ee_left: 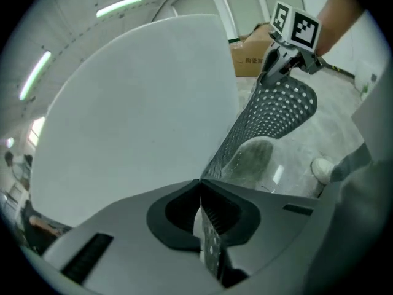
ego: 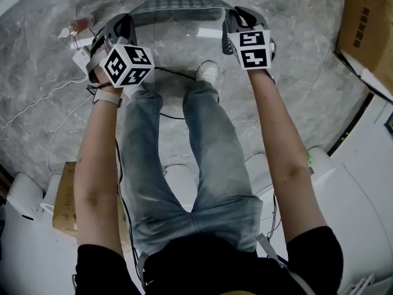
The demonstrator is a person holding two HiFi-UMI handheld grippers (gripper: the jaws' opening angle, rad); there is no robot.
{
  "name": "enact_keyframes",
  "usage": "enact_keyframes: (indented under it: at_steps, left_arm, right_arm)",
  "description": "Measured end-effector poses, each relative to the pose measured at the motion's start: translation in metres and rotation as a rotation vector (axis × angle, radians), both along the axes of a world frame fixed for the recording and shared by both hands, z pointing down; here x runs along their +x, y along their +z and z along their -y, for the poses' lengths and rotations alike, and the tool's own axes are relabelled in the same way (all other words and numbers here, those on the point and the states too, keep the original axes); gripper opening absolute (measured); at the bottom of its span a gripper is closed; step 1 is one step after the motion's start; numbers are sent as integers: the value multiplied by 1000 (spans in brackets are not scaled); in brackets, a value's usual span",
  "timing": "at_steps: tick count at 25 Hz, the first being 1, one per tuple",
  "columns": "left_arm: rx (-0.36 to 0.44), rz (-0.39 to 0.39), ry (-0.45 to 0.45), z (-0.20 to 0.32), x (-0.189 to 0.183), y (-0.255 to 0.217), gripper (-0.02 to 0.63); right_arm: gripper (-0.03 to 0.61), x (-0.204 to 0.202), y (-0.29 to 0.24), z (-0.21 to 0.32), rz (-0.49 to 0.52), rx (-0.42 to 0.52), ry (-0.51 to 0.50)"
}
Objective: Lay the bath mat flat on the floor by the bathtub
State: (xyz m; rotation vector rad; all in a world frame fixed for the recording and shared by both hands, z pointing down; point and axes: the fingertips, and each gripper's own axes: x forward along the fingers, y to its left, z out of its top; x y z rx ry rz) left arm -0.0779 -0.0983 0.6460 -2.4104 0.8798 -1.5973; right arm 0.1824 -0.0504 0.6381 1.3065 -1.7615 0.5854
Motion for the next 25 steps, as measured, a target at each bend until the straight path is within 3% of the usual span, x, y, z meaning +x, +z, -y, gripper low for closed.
enact_keyframes:
  at_steps: [4,8,12,16,25]
  left_arm:
    - [166,130,180,1,0,13,26]
    - [184,180,282,-21,-4,45,26]
    - [119,141,268,-44,-15,62,26]
    - [10,126,252,-68,-27,82,28]
    - [-133,214,344,-117,-61,123,28]
  right_arm:
    - [49,-3,26,-5,-51,-22,-54]
    - [49,-5,42,-9,-103,-22,-109]
    - [49,-14,49,-21,-82,-36,-94]
    - [49,-27,60,-49,-79,-112,-130]
    - [53,-71,124,-143,-72,-369,-259]
